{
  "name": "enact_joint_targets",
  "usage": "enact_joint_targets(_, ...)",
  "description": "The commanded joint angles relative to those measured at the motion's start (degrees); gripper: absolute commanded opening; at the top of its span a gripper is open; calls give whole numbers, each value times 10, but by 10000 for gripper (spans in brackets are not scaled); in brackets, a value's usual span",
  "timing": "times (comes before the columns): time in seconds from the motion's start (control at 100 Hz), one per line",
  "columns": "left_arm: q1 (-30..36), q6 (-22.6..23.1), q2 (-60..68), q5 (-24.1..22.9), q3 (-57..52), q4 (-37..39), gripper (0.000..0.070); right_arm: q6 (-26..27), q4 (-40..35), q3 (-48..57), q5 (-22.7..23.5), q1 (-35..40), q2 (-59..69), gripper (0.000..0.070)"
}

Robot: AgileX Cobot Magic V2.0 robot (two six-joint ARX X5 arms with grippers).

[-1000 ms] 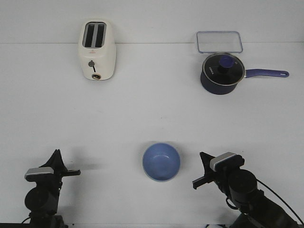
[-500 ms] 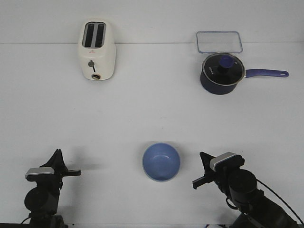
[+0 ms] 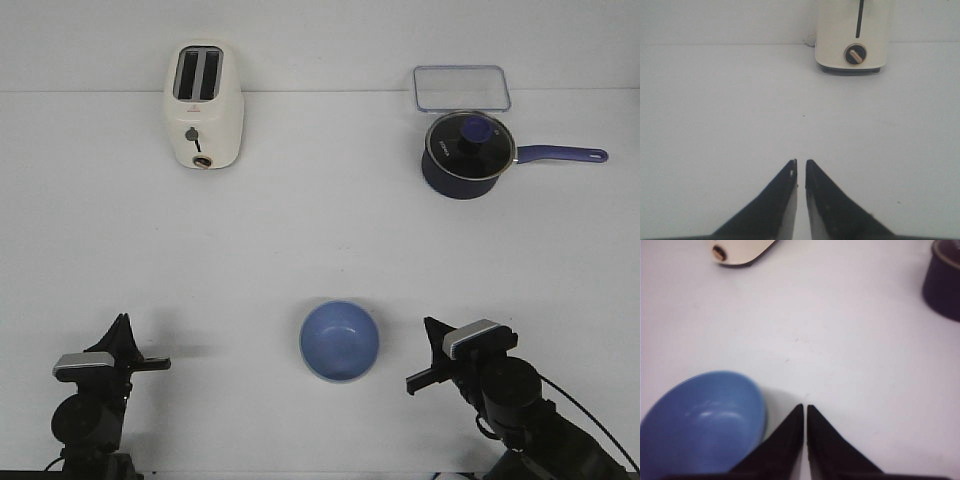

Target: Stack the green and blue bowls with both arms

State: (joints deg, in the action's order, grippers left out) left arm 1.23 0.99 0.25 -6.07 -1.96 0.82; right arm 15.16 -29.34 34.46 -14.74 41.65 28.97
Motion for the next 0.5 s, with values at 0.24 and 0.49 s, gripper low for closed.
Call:
enact_joint_targets(0.24,-1,10,-1,1,12,8,14,-151,190,-165,145,-280,-141,13)
enact_joint_targets(0.49,-2,10,-1,1,12,8,14,-151,208,-303,177,-412,-258,13)
